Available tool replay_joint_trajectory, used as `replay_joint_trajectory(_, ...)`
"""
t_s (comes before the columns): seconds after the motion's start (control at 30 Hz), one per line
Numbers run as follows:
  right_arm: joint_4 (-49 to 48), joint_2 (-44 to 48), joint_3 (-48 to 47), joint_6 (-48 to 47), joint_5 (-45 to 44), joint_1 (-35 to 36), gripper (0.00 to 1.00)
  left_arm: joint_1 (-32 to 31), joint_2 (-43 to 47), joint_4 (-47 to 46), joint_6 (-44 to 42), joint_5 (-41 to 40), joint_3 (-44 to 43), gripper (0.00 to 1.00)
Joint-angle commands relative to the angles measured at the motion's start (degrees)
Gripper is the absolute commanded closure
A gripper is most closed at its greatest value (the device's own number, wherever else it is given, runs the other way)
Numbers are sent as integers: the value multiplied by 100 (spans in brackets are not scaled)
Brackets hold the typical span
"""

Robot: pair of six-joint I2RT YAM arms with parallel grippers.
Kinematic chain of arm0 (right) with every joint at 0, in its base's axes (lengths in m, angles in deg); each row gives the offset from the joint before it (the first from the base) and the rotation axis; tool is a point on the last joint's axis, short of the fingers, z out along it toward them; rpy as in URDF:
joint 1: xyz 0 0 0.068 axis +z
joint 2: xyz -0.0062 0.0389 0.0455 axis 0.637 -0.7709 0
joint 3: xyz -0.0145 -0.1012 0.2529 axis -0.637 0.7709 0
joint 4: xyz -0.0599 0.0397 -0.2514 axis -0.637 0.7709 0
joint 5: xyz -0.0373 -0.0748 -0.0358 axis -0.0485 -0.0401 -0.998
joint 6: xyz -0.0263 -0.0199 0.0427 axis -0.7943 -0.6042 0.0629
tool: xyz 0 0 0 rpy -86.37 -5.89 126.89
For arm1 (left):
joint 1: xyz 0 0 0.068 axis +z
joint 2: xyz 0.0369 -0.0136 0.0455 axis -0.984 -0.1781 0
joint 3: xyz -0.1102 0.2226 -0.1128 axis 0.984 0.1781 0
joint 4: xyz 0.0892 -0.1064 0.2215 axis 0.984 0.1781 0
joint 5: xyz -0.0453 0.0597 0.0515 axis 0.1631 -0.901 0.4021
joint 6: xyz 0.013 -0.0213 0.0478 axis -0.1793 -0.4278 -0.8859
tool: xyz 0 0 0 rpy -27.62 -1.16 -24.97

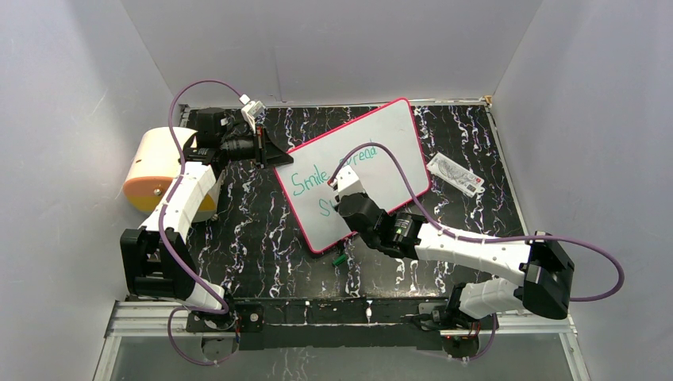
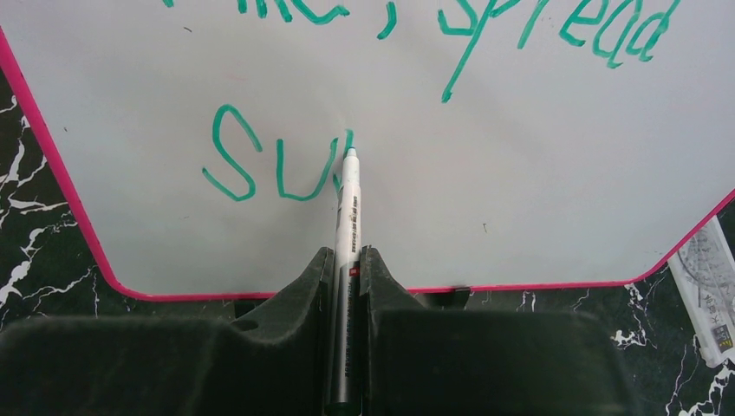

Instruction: Write a sentence on the whiteboard

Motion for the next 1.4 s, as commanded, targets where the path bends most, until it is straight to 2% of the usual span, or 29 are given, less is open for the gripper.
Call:
replay_joint_trajectory(0.0, -497, 125, -26, -76, -173, -70, 100, -96, -46, 344, -178, -277, 195, 100)
replay_joint_trajectory(0.53, -222, 224, 116, 147, -362, -158, 100, -96, -37, 339, -191, -295, 198, 100)
replay_joint_trajectory(1.37, 400, 137, 235, 547, 100, -166, 100, -96, -37, 344, -192, -312, 195, 100)
